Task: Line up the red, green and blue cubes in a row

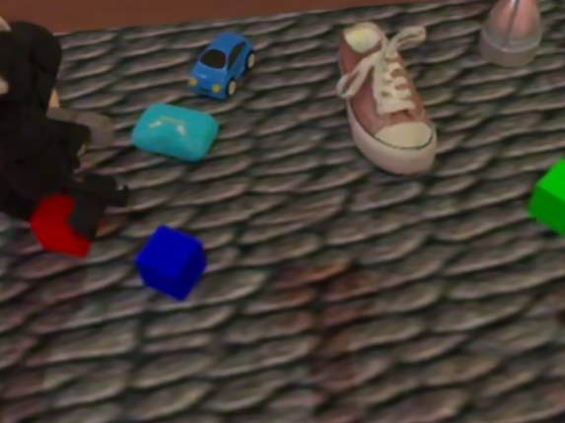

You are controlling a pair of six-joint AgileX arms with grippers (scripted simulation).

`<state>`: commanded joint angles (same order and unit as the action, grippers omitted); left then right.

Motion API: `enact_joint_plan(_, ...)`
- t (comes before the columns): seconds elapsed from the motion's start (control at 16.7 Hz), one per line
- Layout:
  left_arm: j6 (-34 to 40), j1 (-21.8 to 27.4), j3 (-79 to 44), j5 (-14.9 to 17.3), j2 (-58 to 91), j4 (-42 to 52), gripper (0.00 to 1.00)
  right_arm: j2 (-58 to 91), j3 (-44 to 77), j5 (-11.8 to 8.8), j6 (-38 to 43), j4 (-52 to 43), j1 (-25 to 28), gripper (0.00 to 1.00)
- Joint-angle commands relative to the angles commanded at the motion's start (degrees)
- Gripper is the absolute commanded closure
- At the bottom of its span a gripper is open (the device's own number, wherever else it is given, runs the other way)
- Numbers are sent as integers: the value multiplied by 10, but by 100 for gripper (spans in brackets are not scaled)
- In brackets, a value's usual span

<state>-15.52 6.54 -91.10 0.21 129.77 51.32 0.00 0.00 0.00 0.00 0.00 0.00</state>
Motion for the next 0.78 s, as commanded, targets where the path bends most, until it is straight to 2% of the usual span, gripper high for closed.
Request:
enact_joint_plan(0.12, 0, 0, 0, 0, 0, 0, 98, 0, 0, 0, 0, 0, 0, 0)
enact_joint_plan(0.18, 0, 0, 0, 0, 0, 0, 100, 0, 0, 0, 0, 0, 0, 0)
enact_joint_plan(0.78, 1, -1, -13, 3, -17, 16, 100, 0, 0, 0, 0, 0, 0, 0)
